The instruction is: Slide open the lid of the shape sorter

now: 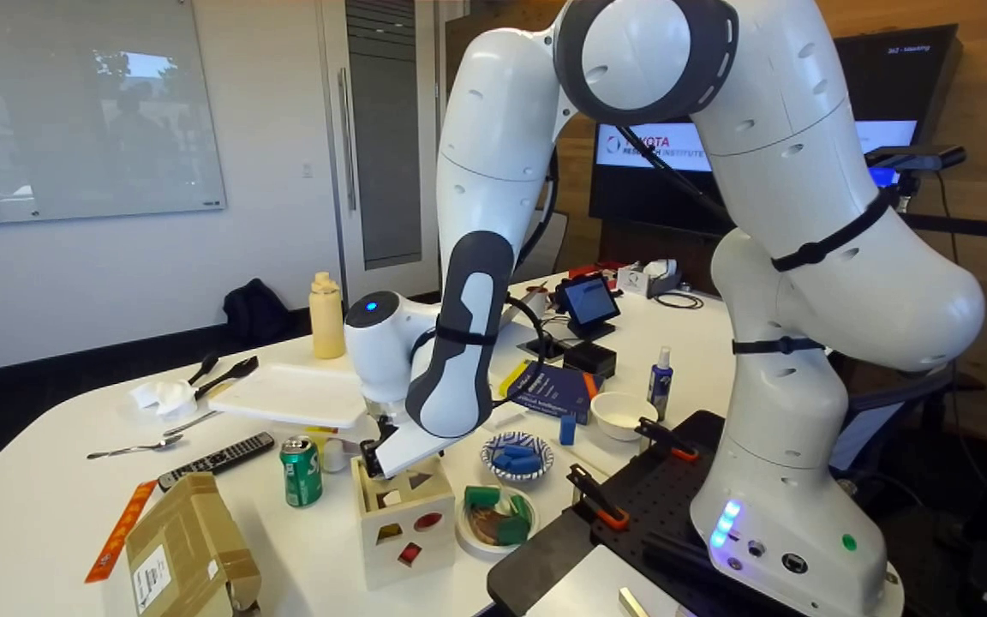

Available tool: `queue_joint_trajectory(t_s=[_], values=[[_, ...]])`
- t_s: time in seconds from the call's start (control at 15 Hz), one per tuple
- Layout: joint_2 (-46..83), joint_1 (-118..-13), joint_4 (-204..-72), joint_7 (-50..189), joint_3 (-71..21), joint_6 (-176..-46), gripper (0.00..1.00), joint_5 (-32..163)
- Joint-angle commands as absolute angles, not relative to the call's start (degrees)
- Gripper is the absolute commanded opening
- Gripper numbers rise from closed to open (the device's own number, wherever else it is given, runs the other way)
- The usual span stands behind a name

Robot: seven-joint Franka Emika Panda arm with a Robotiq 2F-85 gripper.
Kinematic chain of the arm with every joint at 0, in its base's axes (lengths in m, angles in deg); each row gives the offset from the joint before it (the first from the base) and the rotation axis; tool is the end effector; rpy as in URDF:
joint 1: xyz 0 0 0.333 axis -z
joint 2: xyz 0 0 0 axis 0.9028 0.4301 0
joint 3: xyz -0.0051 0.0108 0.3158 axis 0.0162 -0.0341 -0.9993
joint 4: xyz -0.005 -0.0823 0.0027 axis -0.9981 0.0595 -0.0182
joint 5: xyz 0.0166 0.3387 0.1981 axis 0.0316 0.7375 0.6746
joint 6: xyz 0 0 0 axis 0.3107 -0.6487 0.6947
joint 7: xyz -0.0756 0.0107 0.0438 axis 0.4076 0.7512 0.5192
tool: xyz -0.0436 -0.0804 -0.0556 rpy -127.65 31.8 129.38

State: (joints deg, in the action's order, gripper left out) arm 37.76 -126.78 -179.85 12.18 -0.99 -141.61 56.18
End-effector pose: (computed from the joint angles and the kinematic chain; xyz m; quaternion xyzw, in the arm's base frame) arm 0.4167 0.2681 0.0981 0.9821 -0.0899 0.1087 0.1250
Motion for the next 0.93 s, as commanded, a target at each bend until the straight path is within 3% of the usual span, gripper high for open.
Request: queue_joint_trajectory(t_s=[0.0,0.87], values=[[35.55,-130.27,-182.26,8.93,1.31,-138.91,1.00,55.92],[35.70,-132.38,-184.33,7.08,6.41,-137.13,1.00,56.01]])
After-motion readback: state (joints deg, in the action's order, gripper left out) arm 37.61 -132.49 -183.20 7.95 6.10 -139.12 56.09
